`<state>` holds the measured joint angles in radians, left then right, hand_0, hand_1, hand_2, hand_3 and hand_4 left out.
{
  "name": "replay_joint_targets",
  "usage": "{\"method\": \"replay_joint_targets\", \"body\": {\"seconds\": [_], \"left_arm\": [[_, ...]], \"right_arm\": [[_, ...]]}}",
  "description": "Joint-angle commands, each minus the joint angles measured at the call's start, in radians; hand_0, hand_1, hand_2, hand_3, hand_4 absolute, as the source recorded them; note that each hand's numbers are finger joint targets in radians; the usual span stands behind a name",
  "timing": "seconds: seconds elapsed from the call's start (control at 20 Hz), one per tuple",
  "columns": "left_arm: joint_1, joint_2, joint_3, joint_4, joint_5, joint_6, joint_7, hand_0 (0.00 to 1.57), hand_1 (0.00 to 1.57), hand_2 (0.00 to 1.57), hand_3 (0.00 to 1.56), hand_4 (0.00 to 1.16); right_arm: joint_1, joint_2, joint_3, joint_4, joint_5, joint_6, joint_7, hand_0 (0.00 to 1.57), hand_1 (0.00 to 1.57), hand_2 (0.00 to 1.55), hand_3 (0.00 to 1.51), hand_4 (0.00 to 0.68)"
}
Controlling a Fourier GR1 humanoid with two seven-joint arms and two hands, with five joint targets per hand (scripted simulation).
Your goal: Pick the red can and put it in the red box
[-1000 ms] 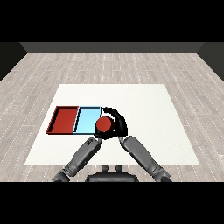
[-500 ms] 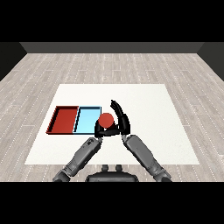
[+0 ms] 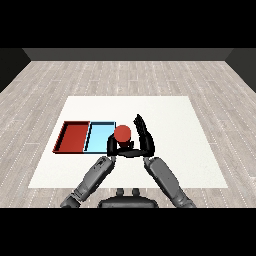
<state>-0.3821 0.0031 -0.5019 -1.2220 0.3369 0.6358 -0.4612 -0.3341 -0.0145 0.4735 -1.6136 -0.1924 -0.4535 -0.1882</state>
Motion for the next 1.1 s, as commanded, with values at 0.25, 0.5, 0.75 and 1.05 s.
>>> {"method": "replay_joint_targets", "body": {"seconds": [0.25, 0.5, 0.75, 1.05], "left_arm": [[0.011, 0.054, 0.103, -0.054, -0.058, -0.04, 0.057, 1.57, 1.57, 1.57, 1.47, 1.13], [0.011, 0.188, 0.209, -0.109, -0.038, -0.1, 0.097, 1.57, 1.57, 1.57, 1.48, 1.13], [-0.015, 0.269, 0.261, -0.114, -0.092, -0.05, 0.196, 1.57, 1.57, 1.57, 1.49, 1.12], [0.023, 0.455, 0.323, 0.005, -0.147, -0.084, 0.251, 1.57, 1.57, 1.54, 1.47, 1.13]], "right_arm": [[0.144, -0.104, -0.145, -0.231, -0.082, 0.13, 0.027, 0.0, 0.0, 0.0, 0.0, 0.0], [0.308, -0.181, -0.154, -0.351, -0.079, 0.162, 0.019, 0.0, 0.0, 0.0, 0.0, 0.0], [0.359, -0.171, -0.215, -0.315, -0.082, 0.147, -0.005, 0.0, 0.0, 0.0, 0.0, 0.0], [0.426, -0.216, -0.32, -0.204, -0.183, 0.278, -0.105, 0.0, 0.0, 0.0, 0.0, 0.0]]}}
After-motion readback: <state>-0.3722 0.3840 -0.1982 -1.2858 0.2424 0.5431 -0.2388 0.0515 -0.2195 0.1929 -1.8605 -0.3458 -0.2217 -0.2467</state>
